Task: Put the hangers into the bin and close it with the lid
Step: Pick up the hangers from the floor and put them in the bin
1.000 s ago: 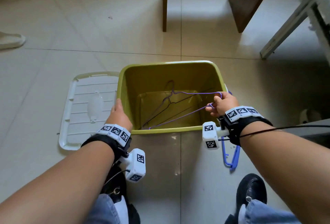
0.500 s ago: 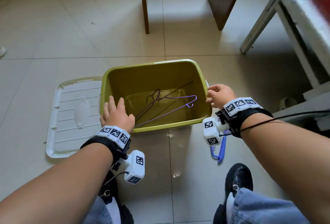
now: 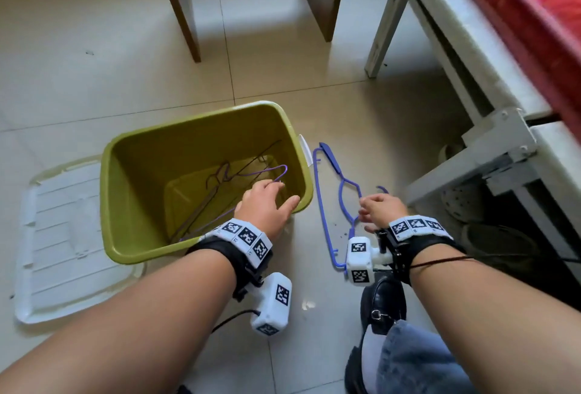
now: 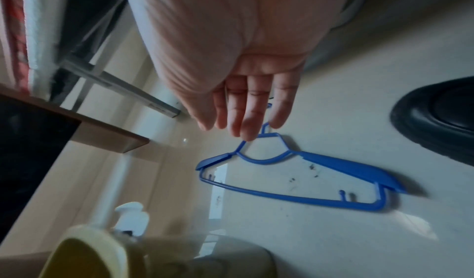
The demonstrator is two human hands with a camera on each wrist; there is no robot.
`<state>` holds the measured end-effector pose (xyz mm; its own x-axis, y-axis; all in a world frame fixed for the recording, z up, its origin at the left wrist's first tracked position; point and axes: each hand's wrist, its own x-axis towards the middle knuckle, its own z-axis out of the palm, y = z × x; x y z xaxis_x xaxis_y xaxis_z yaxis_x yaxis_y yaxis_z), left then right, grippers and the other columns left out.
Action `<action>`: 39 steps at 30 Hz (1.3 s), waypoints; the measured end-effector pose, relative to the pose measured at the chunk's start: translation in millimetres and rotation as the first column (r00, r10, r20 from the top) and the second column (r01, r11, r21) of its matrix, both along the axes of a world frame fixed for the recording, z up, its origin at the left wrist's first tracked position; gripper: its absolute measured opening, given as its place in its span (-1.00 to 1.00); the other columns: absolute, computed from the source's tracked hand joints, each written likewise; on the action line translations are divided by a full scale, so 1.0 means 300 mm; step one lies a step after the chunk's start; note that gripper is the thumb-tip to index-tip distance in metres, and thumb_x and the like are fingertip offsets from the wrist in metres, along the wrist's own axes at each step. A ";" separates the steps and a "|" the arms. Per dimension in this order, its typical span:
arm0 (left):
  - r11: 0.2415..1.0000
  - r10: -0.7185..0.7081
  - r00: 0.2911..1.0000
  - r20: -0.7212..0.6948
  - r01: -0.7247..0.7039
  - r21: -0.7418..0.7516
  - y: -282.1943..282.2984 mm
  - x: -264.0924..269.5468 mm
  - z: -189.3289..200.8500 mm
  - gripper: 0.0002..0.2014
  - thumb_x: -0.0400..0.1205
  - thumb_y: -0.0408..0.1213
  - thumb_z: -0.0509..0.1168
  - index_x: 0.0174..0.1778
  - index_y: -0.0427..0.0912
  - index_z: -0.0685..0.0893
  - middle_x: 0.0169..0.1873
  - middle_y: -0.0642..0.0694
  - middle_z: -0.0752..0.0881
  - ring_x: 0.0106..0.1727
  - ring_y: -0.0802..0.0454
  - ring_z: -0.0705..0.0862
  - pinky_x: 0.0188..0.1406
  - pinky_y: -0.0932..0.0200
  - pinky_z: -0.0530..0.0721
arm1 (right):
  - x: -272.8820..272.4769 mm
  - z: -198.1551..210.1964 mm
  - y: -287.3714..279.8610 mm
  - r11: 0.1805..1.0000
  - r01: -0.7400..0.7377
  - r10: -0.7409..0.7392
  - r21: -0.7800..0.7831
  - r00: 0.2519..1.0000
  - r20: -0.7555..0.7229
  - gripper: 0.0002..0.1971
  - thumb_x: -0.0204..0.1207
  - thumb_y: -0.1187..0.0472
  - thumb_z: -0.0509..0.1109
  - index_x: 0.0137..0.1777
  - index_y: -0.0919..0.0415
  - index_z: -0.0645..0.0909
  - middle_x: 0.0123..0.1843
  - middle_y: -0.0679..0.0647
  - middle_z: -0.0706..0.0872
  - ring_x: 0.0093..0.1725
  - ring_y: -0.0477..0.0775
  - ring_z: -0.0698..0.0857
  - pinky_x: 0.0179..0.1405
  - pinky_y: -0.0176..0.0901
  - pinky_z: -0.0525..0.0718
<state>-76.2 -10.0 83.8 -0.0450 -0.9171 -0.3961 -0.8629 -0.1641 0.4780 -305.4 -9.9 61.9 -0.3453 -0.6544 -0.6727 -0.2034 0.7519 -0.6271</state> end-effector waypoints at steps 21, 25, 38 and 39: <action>0.963 -0.264 0.931 0.251 0.269 0.015 -0.088 -0.068 -0.146 -0.41 0.62 0.34 -0.12 -0.34 -0.08 0.50 -0.51 -0.02 0.56 -0.35 -0.06 0.55 -0.52 0.18 0.26 | 0.005 -0.427 0.151 0.924 0.095 -0.056 0.371 0.992 -0.115 -0.71 0.49 0.13 0.45 0.09 0.34 0.69 0.14 0.29 0.77 0.00 0.25 0.71 0.00 -0.13 0.56; 0.962 -0.268 0.930 0.253 0.274 0.008 -0.089 -0.068 -0.153 -0.37 0.61 0.35 -0.13 -0.29 -0.12 0.55 -0.48 -0.04 0.60 -0.31 -0.08 0.59 -0.52 0.18 0.28 | 0.025 -0.463 0.153 0.908 0.057 -0.003 0.416 0.992 -0.130 -0.65 0.46 0.16 0.47 0.18 0.35 0.66 0.13 0.27 0.75 0.07 0.27 0.70 0.02 -0.10 0.55; 0.963 -0.266 0.956 0.121 0.257 0.083 -0.088 -0.056 -0.130 -0.41 0.62 0.35 -0.10 0.00 0.01 0.69 -0.27 0.00 0.76 -0.11 -0.06 0.69 -0.19 0.06 0.63 | 0.028 -0.450 0.156 0.921 0.256 -0.211 0.295 0.962 -0.174 -0.71 0.54 0.24 0.18 0.24 0.29 0.37 -0.03 0.22 0.58 -0.16 0.25 0.59 -0.17 -0.03 0.56; 0.960 -0.267 0.959 0.091 0.257 0.106 -0.084 -0.048 -0.126 -0.42 0.63 0.34 -0.08 0.07 0.02 0.70 -0.17 0.00 0.79 -0.03 -0.06 0.71 -0.08 0.03 0.66 | 0.029 -0.443 0.158 0.923 0.257 -0.213 0.285 0.961 -0.177 -0.70 0.56 0.23 0.15 0.27 0.29 0.40 -0.02 0.20 0.57 -0.14 0.26 0.57 -0.15 -0.03 0.52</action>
